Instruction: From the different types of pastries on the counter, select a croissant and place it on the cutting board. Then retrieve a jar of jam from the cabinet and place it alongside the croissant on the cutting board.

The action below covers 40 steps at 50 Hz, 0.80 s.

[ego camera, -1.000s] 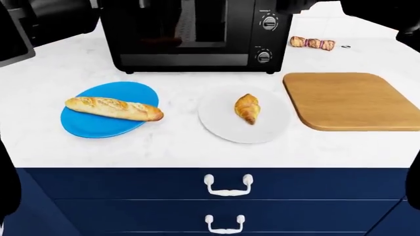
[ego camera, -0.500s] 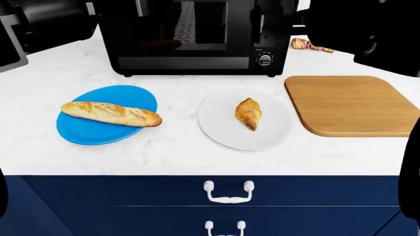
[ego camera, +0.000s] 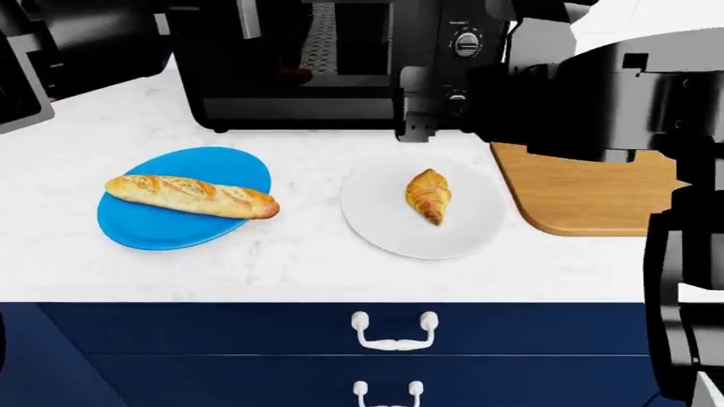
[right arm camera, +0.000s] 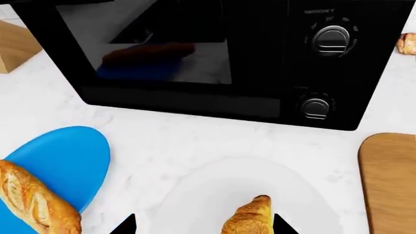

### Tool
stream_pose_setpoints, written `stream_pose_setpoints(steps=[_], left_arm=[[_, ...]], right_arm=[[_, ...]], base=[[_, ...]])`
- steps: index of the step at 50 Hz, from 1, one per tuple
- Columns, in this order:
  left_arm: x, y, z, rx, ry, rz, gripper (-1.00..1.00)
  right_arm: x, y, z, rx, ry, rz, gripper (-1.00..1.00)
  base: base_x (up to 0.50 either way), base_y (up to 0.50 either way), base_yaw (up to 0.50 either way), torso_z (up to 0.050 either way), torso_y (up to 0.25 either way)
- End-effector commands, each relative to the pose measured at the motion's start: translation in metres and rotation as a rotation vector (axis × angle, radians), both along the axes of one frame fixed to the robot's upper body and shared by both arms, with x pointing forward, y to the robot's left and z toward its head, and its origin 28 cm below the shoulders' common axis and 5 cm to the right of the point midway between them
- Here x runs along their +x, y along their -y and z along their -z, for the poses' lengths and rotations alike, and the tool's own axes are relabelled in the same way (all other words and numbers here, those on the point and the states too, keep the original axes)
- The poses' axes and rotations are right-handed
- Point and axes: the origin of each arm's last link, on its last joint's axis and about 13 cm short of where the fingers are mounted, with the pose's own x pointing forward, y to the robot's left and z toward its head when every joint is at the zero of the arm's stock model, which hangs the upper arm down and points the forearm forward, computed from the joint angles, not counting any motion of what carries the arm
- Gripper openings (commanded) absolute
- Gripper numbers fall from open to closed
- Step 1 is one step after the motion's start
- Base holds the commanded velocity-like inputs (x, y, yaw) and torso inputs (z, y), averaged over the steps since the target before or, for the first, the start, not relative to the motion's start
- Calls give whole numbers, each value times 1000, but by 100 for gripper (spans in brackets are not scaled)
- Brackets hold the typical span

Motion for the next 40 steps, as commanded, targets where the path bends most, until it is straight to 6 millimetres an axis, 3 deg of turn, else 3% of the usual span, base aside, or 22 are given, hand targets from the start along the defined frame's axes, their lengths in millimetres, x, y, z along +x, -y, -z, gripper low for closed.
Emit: stream_pose_setpoints(steps=[1, 20, 40], left_arm=[[0, 0, 1, -2, -4, 0, 100], [0, 0, 3, -7, -10, -2, 100], [2, -2, 5, -11, -13, -7, 100]], right_arm=[[8, -4, 21, -20, -70, 14, 100], [13, -1, 37, -65, -102, 42, 100], [31, -13, 62, -62, -136, 36, 100]], base=[[0, 0, 0, 0, 0], [0, 0, 0, 0, 0], [0, 0, 0, 0, 0]])
